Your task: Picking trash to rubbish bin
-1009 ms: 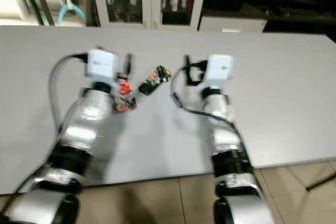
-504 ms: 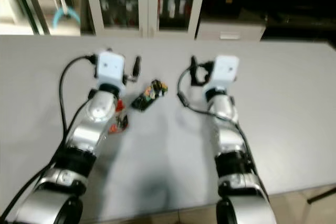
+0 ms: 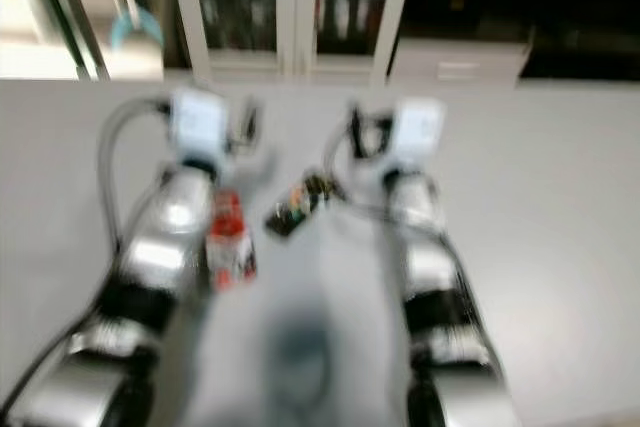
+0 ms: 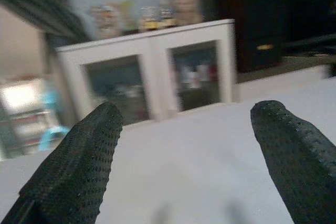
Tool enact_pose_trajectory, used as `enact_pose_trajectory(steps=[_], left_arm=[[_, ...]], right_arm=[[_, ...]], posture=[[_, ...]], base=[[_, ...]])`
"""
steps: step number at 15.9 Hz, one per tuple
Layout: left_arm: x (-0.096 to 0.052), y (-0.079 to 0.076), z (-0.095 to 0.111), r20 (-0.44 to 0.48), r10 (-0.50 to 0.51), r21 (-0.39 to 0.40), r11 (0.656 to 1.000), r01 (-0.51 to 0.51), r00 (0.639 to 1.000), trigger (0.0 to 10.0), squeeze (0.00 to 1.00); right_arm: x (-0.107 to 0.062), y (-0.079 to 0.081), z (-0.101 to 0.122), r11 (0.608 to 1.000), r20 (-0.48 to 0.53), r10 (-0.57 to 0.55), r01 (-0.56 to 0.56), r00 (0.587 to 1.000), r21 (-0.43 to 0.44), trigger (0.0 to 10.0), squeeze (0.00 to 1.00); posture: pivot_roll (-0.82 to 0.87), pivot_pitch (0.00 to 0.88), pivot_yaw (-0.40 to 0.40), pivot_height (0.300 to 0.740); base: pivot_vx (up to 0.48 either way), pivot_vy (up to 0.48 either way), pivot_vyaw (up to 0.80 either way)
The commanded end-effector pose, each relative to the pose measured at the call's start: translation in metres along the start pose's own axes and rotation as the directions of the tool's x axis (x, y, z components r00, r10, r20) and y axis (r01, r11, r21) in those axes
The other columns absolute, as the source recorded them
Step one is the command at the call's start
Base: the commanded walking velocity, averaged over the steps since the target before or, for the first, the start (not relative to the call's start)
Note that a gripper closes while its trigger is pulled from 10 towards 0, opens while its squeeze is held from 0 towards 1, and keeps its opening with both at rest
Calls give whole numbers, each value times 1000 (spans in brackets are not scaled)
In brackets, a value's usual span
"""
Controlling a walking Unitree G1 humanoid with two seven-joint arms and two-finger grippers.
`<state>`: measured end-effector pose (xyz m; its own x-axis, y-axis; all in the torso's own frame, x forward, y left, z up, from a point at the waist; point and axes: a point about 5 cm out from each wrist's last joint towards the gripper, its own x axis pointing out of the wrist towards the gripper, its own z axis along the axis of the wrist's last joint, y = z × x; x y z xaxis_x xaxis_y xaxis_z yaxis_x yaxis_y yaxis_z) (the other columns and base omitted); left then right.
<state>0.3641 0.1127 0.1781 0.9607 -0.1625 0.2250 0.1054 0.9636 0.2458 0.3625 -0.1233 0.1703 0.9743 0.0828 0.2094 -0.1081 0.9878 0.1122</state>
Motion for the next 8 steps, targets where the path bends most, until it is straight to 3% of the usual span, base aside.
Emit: enact_pose_trajectory(steps=[1,6,7,8], left_arm=[[0,1,5,20,-46,-19,999,47,999,10000,0],[-4,6,-6,-44,-152,-48,988,150,987,10000,0],[-6,9,-9,-58,-193,-32,981,191,979,10000,0],[-10,16,-12,-76,-225,-9,974,225,971,10000,0]], right_arm=[[0,3,2,1000,4,3,-3,1000,8,10000,0],[0,2,1,1000,-12,16,-16,1000,6,10000,0],[1,0,-1,998,-69,43,-45,997,-33,10000,0],[-1,7,4,982,-84,188,-187,979,10,10000,0]], posture=[[-54,37,-95,740],[-53,40,-98,740],[-50,42,-98,740],[-54,43,-95,740]], base=[[0,0,0],[0,0,0],[0,0,0],[0,0,0]])
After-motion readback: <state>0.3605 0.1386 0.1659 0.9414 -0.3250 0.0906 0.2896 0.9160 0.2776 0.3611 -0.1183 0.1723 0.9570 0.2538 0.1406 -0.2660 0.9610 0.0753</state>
